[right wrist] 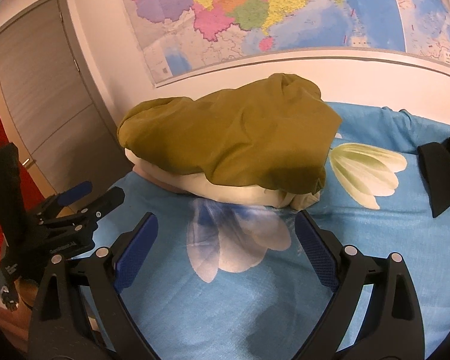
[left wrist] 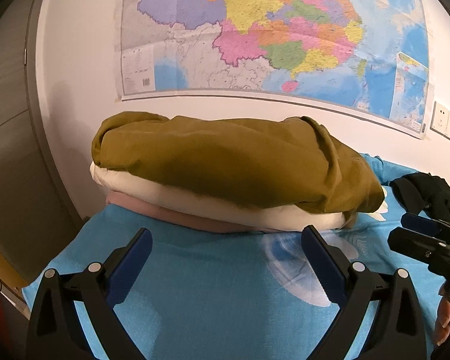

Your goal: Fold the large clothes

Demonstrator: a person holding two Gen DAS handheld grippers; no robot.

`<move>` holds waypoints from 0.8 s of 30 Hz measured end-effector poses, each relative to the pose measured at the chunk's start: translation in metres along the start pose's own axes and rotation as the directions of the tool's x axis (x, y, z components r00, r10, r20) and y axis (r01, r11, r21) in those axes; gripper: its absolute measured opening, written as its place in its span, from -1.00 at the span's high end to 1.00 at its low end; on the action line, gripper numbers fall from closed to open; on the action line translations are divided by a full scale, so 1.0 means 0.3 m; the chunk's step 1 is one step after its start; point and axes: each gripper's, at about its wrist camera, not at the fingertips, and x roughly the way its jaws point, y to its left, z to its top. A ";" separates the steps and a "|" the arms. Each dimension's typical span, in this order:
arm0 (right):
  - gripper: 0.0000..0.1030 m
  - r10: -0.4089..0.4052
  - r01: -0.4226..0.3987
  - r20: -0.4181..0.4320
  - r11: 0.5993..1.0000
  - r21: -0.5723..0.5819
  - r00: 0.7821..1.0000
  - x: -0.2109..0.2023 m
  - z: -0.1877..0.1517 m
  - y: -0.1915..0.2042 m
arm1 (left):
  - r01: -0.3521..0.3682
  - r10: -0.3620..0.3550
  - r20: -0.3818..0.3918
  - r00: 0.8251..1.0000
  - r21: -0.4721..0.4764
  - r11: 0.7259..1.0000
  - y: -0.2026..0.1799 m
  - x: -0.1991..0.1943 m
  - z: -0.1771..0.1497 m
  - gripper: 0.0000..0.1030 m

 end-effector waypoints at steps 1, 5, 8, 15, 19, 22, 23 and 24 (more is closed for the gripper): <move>-0.77 0.000 0.000 -0.001 1.000 0.006 1.000 0.001 -0.001 0.000 | 0.001 -0.001 -0.002 1.000 -0.002 1.000 0.005 0.002 -0.002 -0.87; -0.77 -0.003 0.003 -0.010 1.000 0.016 1.000 0.014 -0.001 -0.004 | 0.004 -0.004 -0.011 1.000 -0.008 1.000 0.020 0.019 -0.004 -0.87; -0.77 0.001 -0.001 -0.013 1.000 0.024 1.000 0.021 0.000 -0.008 | 0.011 -0.012 -0.032 0.999 -0.017 1.000 0.027 0.040 -0.007 -0.87; -0.77 0.014 -0.014 -0.020 0.999 0.043 1.000 0.035 0.008 -0.018 | 0.016 -0.017 -0.043 0.999 -0.025 1.000 0.038 0.059 -0.003 -0.87; -0.77 0.020 -0.019 -0.027 0.999 0.039 0.999 0.045 0.013 -0.015 | 0.008 -0.009 -0.042 0.999 -0.032 0.999 0.048 0.063 -0.004 -0.87; -0.77 0.018 -0.017 -0.036 0.999 0.032 0.999 0.052 0.015 -0.010 | 0.008 -0.010 -0.049 0.999 -0.037 0.999 0.053 0.073 -0.005 -0.87; -0.77 0.019 -0.018 -0.035 0.999 0.026 0.999 0.051 0.017 -0.005 | 0.009 -0.011 -0.048 0.999 -0.039 0.999 0.055 0.073 -0.004 -0.87; -0.77 0.021 -0.021 -0.031 1.000 0.018 0.999 0.048 0.018 0.002 | 0.007 -0.009 -0.047 0.999 -0.040 0.999 0.055 0.072 -0.003 -0.87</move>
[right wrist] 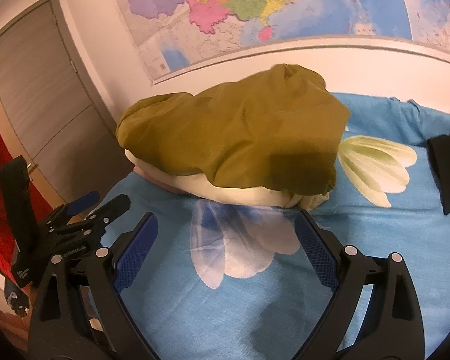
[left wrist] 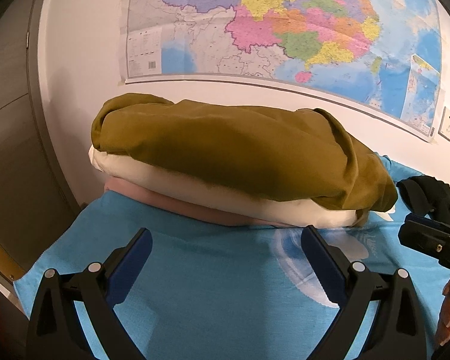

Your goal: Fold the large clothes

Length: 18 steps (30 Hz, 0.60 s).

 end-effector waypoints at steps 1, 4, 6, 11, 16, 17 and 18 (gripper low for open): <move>-0.77 -0.008 0.008 0.008 1.000 -0.016 1.000 -0.004 0.001 0.012 | -0.004 0.004 0.006 1.000 0.000 1.000 -0.002 -0.004 0.001 -0.87; -0.77 -0.022 0.023 0.014 0.998 -0.057 1.000 -0.015 -0.003 0.041 | -0.010 0.010 0.032 0.999 0.015 1.000 -0.011 -0.025 -0.005 -0.87; -0.77 -0.028 0.030 0.019 0.996 -0.084 0.999 -0.025 -0.015 0.062 | -0.009 0.008 0.033 0.999 0.031 0.999 -0.020 -0.032 -0.014 -0.87; -0.88 -0.050 0.052 0.016 0.988 -0.145 0.999 -0.039 -0.065 0.112 | 0.002 -0.003 0.030 1.000 0.032 0.999 -0.032 -0.053 -0.039 -0.86; -0.88 -0.042 0.041 0.002 0.986 -0.163 0.999 -0.046 -0.112 0.126 | 0.009 -0.010 0.022 1.000 0.045 0.999 -0.048 -0.072 -0.068 -0.79; -0.88 -0.042 0.042 0.001 0.986 -0.160 0.999 -0.048 -0.117 0.126 | 0.005 -0.006 0.019 1.000 0.039 0.999 -0.047 -0.075 -0.073 -0.78; -0.88 -0.042 0.041 -0.002 0.987 -0.157 0.999 -0.048 -0.124 0.126 | 0.002 -0.003 0.018 1.000 0.031 1.000 -0.045 -0.079 -0.077 -0.74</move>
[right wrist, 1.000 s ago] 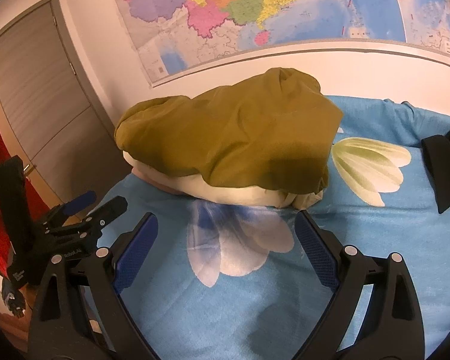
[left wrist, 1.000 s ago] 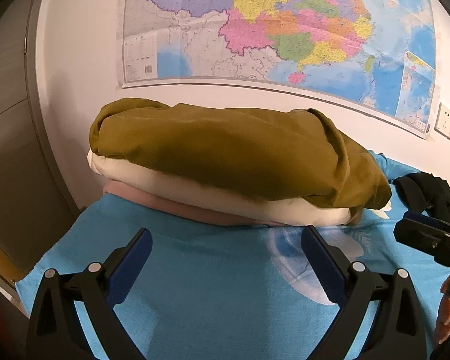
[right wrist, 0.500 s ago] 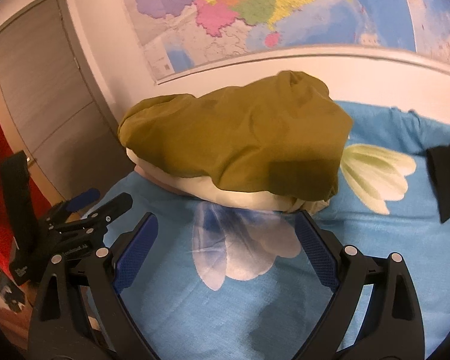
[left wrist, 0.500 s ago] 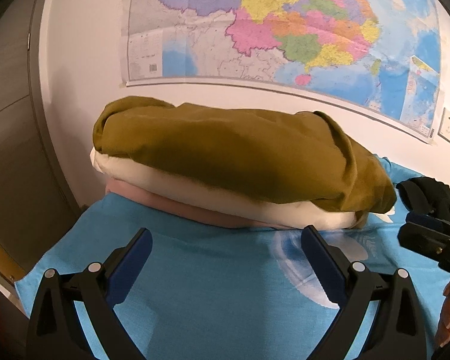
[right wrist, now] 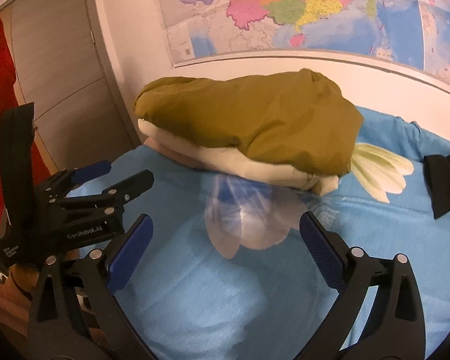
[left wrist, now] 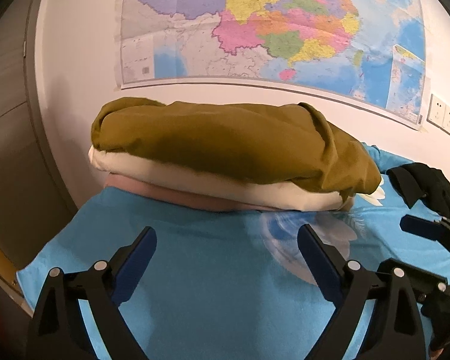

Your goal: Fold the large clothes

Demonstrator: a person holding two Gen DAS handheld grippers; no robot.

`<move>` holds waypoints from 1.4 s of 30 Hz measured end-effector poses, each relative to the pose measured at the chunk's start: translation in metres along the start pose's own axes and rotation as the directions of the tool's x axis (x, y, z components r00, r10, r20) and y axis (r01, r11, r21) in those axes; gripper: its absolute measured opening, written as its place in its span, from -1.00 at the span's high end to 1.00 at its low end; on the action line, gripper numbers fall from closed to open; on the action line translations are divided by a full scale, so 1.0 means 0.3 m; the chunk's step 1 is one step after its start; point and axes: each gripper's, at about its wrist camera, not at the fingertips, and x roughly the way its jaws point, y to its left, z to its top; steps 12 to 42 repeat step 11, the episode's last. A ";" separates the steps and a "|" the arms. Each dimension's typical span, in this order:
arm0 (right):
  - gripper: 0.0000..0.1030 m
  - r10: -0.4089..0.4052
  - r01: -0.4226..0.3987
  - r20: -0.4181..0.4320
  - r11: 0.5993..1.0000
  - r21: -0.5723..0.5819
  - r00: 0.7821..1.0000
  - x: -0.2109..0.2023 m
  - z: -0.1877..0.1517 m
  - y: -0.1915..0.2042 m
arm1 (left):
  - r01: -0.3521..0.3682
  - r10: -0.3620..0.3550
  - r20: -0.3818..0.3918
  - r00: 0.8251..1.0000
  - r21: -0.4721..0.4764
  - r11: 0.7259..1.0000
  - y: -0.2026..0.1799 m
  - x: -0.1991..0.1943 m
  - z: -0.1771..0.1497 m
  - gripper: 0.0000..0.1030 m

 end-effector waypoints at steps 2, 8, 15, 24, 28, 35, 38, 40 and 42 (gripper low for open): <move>-0.88 -0.001 0.001 0.000 1.000 -0.002 1.000 -0.006 -0.010 0.002 | 0.002 -0.002 0.006 1.000 0.009 1.000 -0.007 -0.006 -0.005 -0.73; -0.88 -0.004 0.004 0.001 1.000 0.017 1.000 -0.022 -0.033 -0.007 | -0.007 0.007 0.000 1.000 0.021 1.000 -0.023 -0.017 -0.015 -0.87; -0.88 -0.005 0.005 0.007 1.000 0.023 1.000 -0.034 -0.039 -0.011 | 0.005 -0.005 -0.019 1.000 0.004 1.000 -0.020 -0.010 -0.018 -0.87; -0.88 -0.005 0.005 0.007 1.000 0.023 1.000 -0.034 -0.039 -0.011 | 0.005 -0.005 -0.019 1.000 0.004 1.000 -0.020 -0.010 -0.018 -0.87; -0.88 -0.005 0.005 0.007 1.000 0.023 1.000 -0.034 -0.039 -0.011 | 0.005 -0.005 -0.019 1.000 0.004 1.000 -0.020 -0.010 -0.018 -0.87; -0.88 -0.005 0.005 0.007 1.000 0.023 1.000 -0.034 -0.039 -0.011 | 0.005 -0.005 -0.019 1.000 0.004 1.000 -0.020 -0.010 -0.018 -0.87; -0.88 -0.005 0.005 0.007 1.000 0.023 1.000 -0.034 -0.039 -0.011 | 0.005 -0.005 -0.019 1.000 0.004 1.000 -0.020 -0.010 -0.018 -0.87; -0.88 -0.005 0.005 0.007 1.000 0.023 1.000 -0.034 -0.039 -0.011 | 0.005 -0.005 -0.019 1.000 0.004 1.000 -0.020 -0.010 -0.018 -0.87; -0.88 -0.005 0.005 0.007 1.000 0.023 1.000 -0.034 -0.039 -0.011 | 0.005 -0.005 -0.019 1.000 0.004 1.000 -0.020 -0.010 -0.018 -0.87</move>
